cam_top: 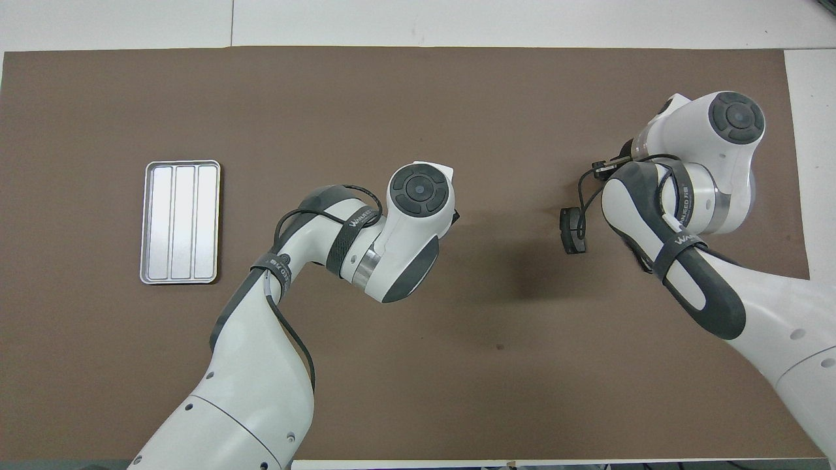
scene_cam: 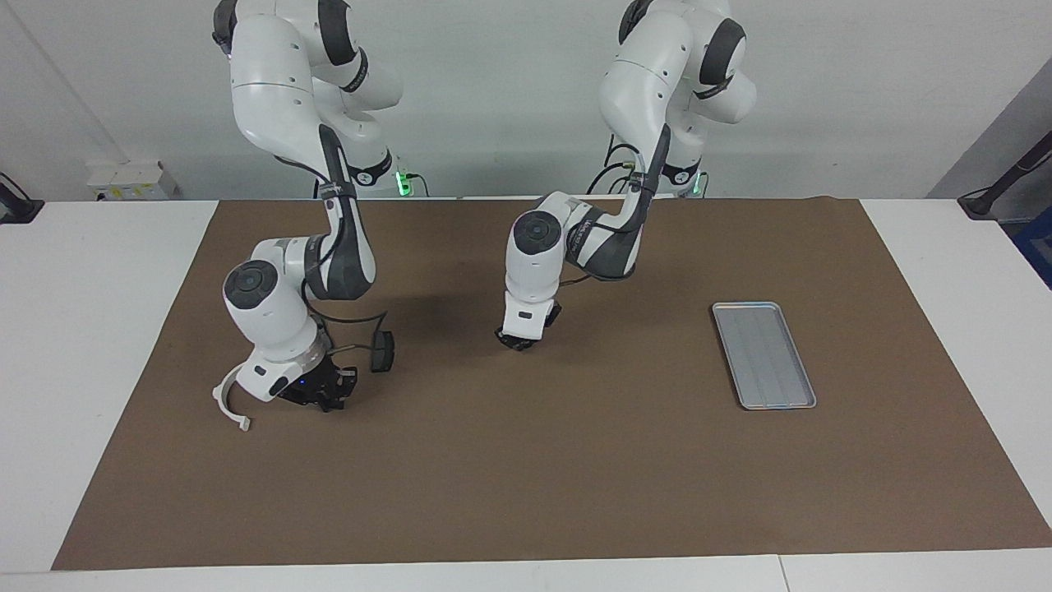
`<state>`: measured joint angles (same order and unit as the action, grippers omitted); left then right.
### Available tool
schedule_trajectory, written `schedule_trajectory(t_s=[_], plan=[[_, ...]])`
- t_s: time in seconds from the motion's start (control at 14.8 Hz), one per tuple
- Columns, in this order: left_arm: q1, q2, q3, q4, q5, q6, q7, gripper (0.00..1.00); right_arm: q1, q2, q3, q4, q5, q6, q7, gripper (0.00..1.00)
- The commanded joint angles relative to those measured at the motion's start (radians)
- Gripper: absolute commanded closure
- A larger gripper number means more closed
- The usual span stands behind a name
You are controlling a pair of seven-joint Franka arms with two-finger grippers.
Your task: Pick bearing gear from pile to tray
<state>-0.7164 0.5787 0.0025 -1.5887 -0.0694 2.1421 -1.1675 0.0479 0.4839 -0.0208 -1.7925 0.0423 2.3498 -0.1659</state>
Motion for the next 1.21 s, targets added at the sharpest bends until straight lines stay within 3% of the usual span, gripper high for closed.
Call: schedule_trajectory(t_s=[0.0,0.34,0.47,0.74,1.15], plan=[[-0.002,-0.028,0.022,0.000,-0.010,-0.067,-0.005,0.98,-0.003,-0.013,0.005,0.024,0.005,-0.009,-0.027,1.00],[0.113,-0.132,0.022,-0.017,-0.007,-0.192,0.093,0.97,0.000,-0.036,0.004,0.130,-0.001,-0.136,-0.020,1.00],[0.179,-0.192,0.022,-0.065,-0.007,-0.237,0.210,0.97,0.053,-0.057,0.002,0.175,-0.001,-0.209,0.030,1.00],[0.322,-0.405,0.021,-0.299,-0.007,-0.235,0.456,0.96,0.199,-0.042,0.007,0.349,-0.083,-0.398,0.315,1.00],[0.547,-0.454,0.022,-0.391,-0.007,-0.214,0.872,0.95,0.443,-0.053,0.008,0.352,-0.094,-0.405,0.764,1.00]])
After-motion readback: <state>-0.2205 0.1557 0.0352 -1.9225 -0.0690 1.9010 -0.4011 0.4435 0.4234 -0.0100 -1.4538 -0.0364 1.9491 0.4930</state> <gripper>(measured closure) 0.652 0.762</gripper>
